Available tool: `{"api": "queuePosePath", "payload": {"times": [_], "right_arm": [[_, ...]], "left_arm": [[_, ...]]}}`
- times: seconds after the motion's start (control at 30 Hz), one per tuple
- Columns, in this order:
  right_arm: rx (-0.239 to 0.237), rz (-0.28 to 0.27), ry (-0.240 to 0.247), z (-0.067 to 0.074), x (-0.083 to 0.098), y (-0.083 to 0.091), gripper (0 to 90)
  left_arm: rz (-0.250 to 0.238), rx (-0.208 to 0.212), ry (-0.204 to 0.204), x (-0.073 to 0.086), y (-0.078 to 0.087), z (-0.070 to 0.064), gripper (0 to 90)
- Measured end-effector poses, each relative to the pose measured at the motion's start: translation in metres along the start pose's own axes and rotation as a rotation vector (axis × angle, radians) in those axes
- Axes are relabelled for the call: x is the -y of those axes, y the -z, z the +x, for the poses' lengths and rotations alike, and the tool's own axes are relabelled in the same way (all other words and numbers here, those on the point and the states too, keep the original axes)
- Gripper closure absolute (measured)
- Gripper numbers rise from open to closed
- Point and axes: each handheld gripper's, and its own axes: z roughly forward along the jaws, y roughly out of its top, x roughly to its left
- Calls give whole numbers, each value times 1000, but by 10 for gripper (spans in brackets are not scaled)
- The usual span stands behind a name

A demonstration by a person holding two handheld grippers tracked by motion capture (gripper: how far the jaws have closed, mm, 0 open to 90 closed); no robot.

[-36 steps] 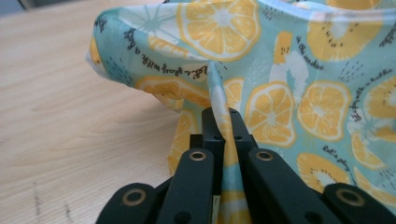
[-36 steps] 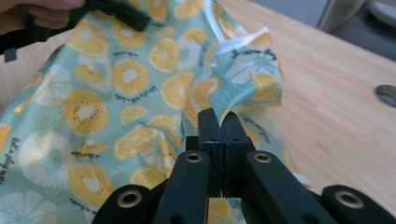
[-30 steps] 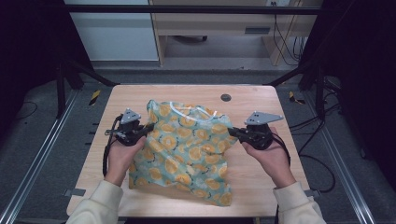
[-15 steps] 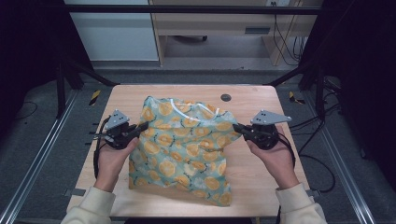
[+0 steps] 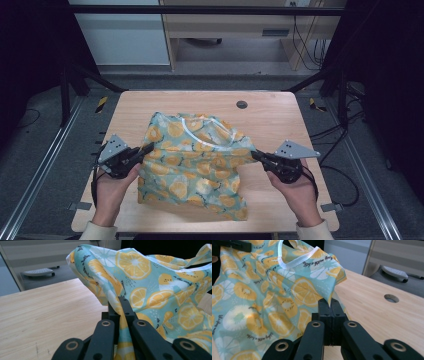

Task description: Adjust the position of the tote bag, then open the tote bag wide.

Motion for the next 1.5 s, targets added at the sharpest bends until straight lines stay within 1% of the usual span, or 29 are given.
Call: {"api": "queuePosePath", "payload": {"times": [0.17, 0.23, 0.33, 0.4, 0.5, 0.63, 0.67, 0.7, 0.73, 0.77, 0.8, 0.87, 0.9, 0.93, 0.97, 1.0, 1.03, 1.07, 1.1, 1.13, 1.17, 1.2, 1.23, 1.3, 1.33, 1.37, 1.4, 1.43, 1.5], "right_arm": [[-8, 6, -5, 7, 10, 0, 900], [-7, 17, 1, 10, 16, 0, 900], [-22, 28, -12, 14, 26, 0, 900], [-26, 27, -16, 16, 29, 1, 900], [-31, 24, -26, 17, 31, 3, 900], [-36, 21, -33, 20, 37, 8, 900], [-46, 24, -28, 21, 39, 11, 900], [-49, 24, -28, 20, 39, 11, 900], [-56, 20, -34, 20, 40, 13, 900], [-62, 17, -40, 20, 41, 14, 900], [-75, 15, -38, 21, 42, 15, 900], [-78, 22, -25, 23, 46, 17, 900], [-78, 22, -25, 23, 46, 17, 900], [-84, 28, -19, 26, 49, 19, 900], [-85, 30, -18, 27, 50, 20, 899], [-84, 31, -14, 27, 51, 20, 900], [-83, 32, -11, 27, 51, 21, 900], [-80, 32, -12, 27, 51, 21, 900], [-80, 32, -12, 27, 51, 21, 900], [-83, 37, -12, 27, 54, 22, 899], [-83, 37, -12, 27, 54, 22, 899], [-85, 53, -9, 27, 57, 22, 899], [-85, 53, -9, 27, 57, 22, 899], [-91, 72, -2, 27, 61, 22, 898], [-95, 97, 8, 27, 64, 20, 897], [-93, 107, 13, 27, 65, 19, 897], [-94, 117, 17, 27, 66, 19, 897], [-94, 117, 17, 27, 66, 19, 897], [-96, 127, 17, 27, 67, 18, 896]], "left_arm": [[1, 4, -23, 7, 11, -6, 900], [1, 20, -19, 13, 17, -8, 900], [4, 38, -8, 21, 23, -10, 900], [14, 49, 2, 27, 26, -13, 900], [10, 66, 9, 30, 30, -15, 900], [20, 89, -7, 34, 34, -18, 900], [21, 108, -7, 36, 37, -20, 900], [21, 108, -7, 36, 37, -20, 900], [22, 134, -2, 38, 40, -22, 900], [22, 134, -2, 38, 40, -22, 900], [25, 150, -7, 41, 45, -24, 900], [18, 171, 0, 44, 50, -26, 900], [18, 171, 0, 44, 50, -26, 900], [12, 191, -4, 48, 54, -28, 900], [12, 191, -4, 48, 54, -28, 900], [14, 205, 3, 52, 56, -30, 900], [14, 205, 3, 52, 56, -30, 900], [22, 225, 0, 55, 57, -32, 900], [22, 225, 0, 55, 57, -32, 900], [25, 248, -14, 56, 58, -34, 900], [25, 248, -14, 56, 58, -34, 900], [39, 276, -42, 57, 57, -34, 900], [39, 276, -42, 57, 57, -34, 900], [63, 289, -57, 59, 55, -34, 900], [106, 304, -82, 62, 51, -35, 900], [106, 304, -82, 62, 51, -35, 900], [145, 312, -106, 65, 47, -37, 900], [145, 312, -106, 65, 47, -37, 900], [182, 307, -140, 66, 44, -39, 900]]}}
